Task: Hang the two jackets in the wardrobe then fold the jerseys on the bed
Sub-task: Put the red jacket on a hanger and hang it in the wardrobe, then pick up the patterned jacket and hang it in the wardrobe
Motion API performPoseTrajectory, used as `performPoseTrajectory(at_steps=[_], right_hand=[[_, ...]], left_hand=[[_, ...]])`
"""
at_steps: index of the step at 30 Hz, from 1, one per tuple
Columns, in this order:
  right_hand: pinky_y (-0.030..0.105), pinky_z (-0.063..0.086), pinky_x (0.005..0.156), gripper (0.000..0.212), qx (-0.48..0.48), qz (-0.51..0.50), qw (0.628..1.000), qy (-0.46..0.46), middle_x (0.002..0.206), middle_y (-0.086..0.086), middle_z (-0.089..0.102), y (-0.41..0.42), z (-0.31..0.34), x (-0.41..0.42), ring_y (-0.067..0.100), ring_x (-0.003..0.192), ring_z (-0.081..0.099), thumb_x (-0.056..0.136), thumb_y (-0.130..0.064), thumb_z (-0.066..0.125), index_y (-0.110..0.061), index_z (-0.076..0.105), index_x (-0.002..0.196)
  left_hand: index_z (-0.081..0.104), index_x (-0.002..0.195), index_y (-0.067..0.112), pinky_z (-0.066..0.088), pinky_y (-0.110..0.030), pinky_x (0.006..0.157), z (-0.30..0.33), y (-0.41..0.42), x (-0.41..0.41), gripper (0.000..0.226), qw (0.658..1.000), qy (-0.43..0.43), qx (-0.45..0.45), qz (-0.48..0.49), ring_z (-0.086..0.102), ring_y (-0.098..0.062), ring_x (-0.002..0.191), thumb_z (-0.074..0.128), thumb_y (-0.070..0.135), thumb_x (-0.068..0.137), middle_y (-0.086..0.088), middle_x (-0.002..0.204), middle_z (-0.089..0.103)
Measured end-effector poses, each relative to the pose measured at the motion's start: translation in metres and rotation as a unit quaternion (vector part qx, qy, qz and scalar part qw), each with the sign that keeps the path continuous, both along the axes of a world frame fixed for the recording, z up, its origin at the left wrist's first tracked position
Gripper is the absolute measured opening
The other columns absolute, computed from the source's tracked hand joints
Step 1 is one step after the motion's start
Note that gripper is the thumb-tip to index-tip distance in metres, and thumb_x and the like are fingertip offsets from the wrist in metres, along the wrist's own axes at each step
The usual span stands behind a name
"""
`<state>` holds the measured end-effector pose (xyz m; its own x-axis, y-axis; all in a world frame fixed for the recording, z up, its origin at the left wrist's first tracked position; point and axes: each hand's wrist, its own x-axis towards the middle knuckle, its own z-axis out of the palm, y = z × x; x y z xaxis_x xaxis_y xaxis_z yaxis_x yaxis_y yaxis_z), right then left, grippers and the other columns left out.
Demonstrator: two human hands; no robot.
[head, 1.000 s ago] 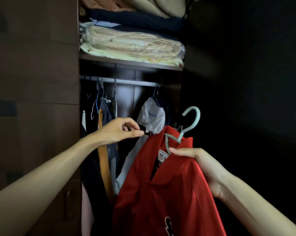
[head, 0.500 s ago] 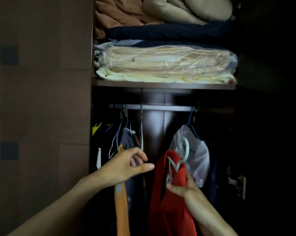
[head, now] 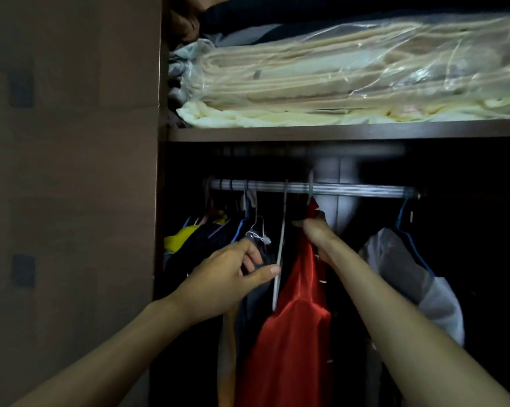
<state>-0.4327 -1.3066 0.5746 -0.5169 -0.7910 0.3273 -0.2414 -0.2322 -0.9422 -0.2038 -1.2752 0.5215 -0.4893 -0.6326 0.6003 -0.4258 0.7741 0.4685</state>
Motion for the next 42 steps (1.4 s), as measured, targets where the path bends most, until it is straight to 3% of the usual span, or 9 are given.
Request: performPoseTrajectory(at_steps=[3, 5, 8, 13, 20, 24, 28, 34, 42], right_hand=[[0.012, 0.052, 0.05, 0.019, -0.011, -0.005, 1.0, -0.027, 0.106, 0.017, 0.066, -0.023, -0.013, -0.02, 0.024, 0.079, 0.063, 0.092, 0.008, 0.06, -0.009, 0.056, 0.1], [0.014, 0.055, 0.055, 0.021, -0.025, 0.005, 0.999, -0.041, 0.099, 0.011, 0.067, -0.03, -0.025, -0.031, 0.021, 0.078, 0.065, 0.091, 0.004, 0.064, -0.004, 0.058, 0.11], [0.038, 0.062, 0.08, 0.046, -0.014, 0.003, 0.999, -0.033, 0.111, 0.016, 0.071, -0.023, -0.038, -0.034, 0.031, 0.094, 0.071, 0.089, -0.015, 0.074, -0.003, 0.054, 0.128], [0.023, 0.042, 0.05, 0.047, 0.015, -0.028, 0.998, 0.057, 0.1, 0.009, 0.065, 0.03, -0.042, -0.014, 0.02, 0.068, 0.059, 0.094, -0.036, 0.069, -0.015, 0.045, 0.129], [0.02, 0.034, 0.037, 0.039, 0.027, -0.094, 0.988, 0.118, 0.068, -0.003, 0.052, 0.123, -0.052, 0.021, 0.007, 0.045, 0.046, 0.096, -0.039, 0.067, -0.015, 0.048, 0.12], [0.031, 0.042, 0.048, 0.032, 0.019, -0.127, 0.983, 0.132, 0.073, 0.005, 0.055, 0.204, -0.069, 0.044, 0.019, 0.054, 0.052, 0.091, -0.039, 0.07, -0.019, 0.052, 0.108], [0.026, 0.041, 0.048, 0.017, 0.054, -0.215, 0.958, 0.182, 0.073, -0.001, 0.057, 0.314, -0.094, 0.06, 0.013, 0.057, 0.053, 0.099, -0.031, 0.064, -0.017, 0.059, 0.108], [0.026, 0.044, 0.057, 0.011, 0.089, -0.361, 0.91, 0.182, 0.08, -0.001, 0.065, 0.509, -0.123, 0.097, 0.006, 0.064, 0.057, 0.099, -0.04, 0.06, -0.03, 0.063, 0.101], [0.035, 0.055, 0.066, 0.025, 0.157, -0.509, 0.822, 0.2, 0.083, -0.007, 0.07, 0.716, -0.153, 0.182, 0.005, 0.066, 0.062, 0.099, -0.043, 0.056, -0.022, 0.063, 0.112]], left_hand=[[0.059, 0.093, 0.035, 0.058, -0.033, 0.078, -0.005, -0.008, 0.001, 0.041, 1.0, 0.009, 0.017, 0.002, 0.056, 0.0, 0.073, 0.062, 0.074, 0.079, 0.01, 0.092, 0.063], [0.06, 0.094, 0.032, 0.056, -0.031, 0.079, -0.008, -0.009, -0.001, 0.039, 1.0, 0.013, 0.026, -0.005, 0.054, 0.001, 0.072, 0.064, 0.069, 0.082, 0.008, 0.092, 0.063], [0.06, 0.093, 0.029, 0.05, -0.021, 0.068, -0.01, -0.008, -0.007, 0.036, 1.0, 0.013, 0.017, -0.013, 0.053, 0.004, 0.068, 0.064, 0.064, 0.086, 0.008, 0.09, 0.062], [0.06, 0.093, 0.028, 0.044, -0.018, 0.065, -0.006, -0.003, -0.015, 0.034, 1.0, 0.011, 0.002, -0.022, 0.054, 0.002, 0.065, 0.063, 0.062, 0.087, 0.007, 0.09, 0.063], [0.061, 0.088, 0.026, 0.043, -0.019, 0.064, -0.004, 0.037, -0.015, 0.029, 0.991, 0.042, 0.016, -0.124, 0.055, 0.006, 0.06, 0.069, 0.055, 0.087, 0.009, 0.079, 0.063], [0.063, 0.087, 0.028, 0.043, -0.01, 0.066, -0.016, 0.093, -0.025, 0.023, 0.977, 0.036, 0.007, -0.209, 0.056, 0.003, 0.064, 0.071, 0.049, 0.088, 0.009, 0.08, 0.065], [0.063, 0.088, 0.025, 0.043, -0.013, 0.062, -0.032, 0.157, -0.044, 0.02, 0.941, 0.041, 0.022, -0.335, 0.059, -0.001, 0.065, 0.072, 0.043, 0.087, 0.009, 0.078, 0.067], [0.064, 0.092, 0.033, 0.044, -0.011, 0.067, -0.03, 0.295, -0.064, 0.039, 0.849, 0.023, 0.026, -0.527, 0.062, -0.002, 0.075, 0.064, 0.069, 0.077, 0.018, 0.09, 0.067], [0.063, 0.097, 0.031, 0.05, -0.018, 0.063, -0.013, 0.523, -0.051, 0.034, 0.663, -0.023, -0.029, -0.747, 0.067, -0.013, 0.08, 0.063, 0.061, 0.083, 0.007, 0.093, 0.069]])
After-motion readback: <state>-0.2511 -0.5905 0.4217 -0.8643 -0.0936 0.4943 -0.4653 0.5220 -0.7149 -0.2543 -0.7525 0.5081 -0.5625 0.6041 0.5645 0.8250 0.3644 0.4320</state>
